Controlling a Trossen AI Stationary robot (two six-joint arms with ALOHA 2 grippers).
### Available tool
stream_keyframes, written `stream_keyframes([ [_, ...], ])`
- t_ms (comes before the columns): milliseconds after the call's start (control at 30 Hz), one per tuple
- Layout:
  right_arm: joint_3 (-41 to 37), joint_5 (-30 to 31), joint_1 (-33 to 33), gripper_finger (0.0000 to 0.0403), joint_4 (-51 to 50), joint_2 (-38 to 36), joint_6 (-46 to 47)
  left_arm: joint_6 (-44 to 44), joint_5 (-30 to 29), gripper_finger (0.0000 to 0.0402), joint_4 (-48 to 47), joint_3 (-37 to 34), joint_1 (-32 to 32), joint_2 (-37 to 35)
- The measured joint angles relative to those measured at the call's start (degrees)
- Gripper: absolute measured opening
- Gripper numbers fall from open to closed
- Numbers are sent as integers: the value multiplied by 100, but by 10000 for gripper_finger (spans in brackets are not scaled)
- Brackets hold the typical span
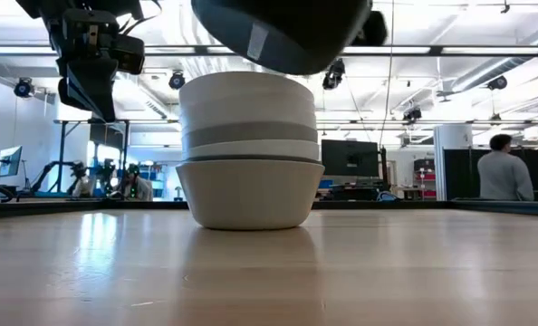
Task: Nest bowls inside each other
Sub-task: Stack the black bowl on top of the white bowl
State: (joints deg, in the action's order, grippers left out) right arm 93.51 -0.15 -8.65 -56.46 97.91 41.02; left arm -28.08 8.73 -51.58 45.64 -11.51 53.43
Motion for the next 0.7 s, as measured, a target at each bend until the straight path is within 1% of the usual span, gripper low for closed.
stream_keyframes([
  [133, 592, 89, 714, 8, -328, 30, -450, 0, 2, 0, 6, 14, 0, 0],
  [267, 856, 93, 1386, 8, -358, 48, -820, -7, 2, 0, 3, 5, 0, 0],
  [367, 961, 66, 1741, 8, -435, 61, -1064, -9, 2, 0, 1, 17, 0, 0],
  [467, 1066, 29, 1902, 8, -681, 156, -1210, -9, 2, 0, 6, 27, 0, 0],
  [567, 1198, -24, 1922, 8, -834, 311, -1361, -9, 2, 0, 3, 1, 0, 0],
  [700, 1507, -290, 1882, 8, -993, 675, -1476, -4, 2, 0, 6, -6, 2, 4],
])
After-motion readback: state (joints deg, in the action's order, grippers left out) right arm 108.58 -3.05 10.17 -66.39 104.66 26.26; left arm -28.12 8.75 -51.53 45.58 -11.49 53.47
